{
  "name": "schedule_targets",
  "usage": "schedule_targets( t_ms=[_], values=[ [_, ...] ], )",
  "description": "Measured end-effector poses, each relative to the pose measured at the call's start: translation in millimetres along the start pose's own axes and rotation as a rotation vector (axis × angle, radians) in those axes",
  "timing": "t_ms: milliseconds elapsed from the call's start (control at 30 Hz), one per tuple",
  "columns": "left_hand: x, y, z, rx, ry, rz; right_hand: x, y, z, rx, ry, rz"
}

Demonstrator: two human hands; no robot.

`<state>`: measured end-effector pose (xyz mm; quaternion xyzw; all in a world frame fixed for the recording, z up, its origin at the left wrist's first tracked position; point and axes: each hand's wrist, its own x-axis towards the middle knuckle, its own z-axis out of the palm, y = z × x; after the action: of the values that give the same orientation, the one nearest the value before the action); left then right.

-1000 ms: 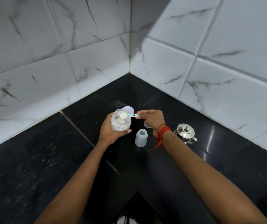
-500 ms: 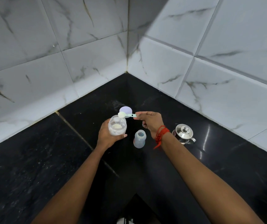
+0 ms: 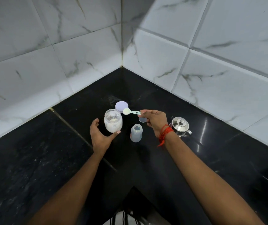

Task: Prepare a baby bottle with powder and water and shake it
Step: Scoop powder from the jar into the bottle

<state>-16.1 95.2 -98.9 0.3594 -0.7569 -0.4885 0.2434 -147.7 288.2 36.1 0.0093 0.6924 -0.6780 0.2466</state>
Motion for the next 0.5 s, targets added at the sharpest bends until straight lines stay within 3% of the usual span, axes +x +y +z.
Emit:
schedule_targets(
  t_ms=[100, 167, 333, 500],
  values=[
    [-42.7, -7.3, 0.4, 0.068, 0.116, 0.172, -0.3, 3.9, -3.9, 0.006, 0.0, -0.006],
    [-55.2, -5.6, 6.4, 0.111, -0.005, 0.245, -1.8, 6.9, -7.2, 0.007, 0.008, -0.02],
    [-50.2, 13.8, 41.7, 0.136, -0.334, 0.191, -10.7, 15.3, -20.2, 0.011, 0.038, -0.025],
    [-41.3, 31.9, 72.2, 0.059, -0.385, 0.136, -19.5, 23.1, -39.3, 0.011, 0.099, -0.027]
  ],
)
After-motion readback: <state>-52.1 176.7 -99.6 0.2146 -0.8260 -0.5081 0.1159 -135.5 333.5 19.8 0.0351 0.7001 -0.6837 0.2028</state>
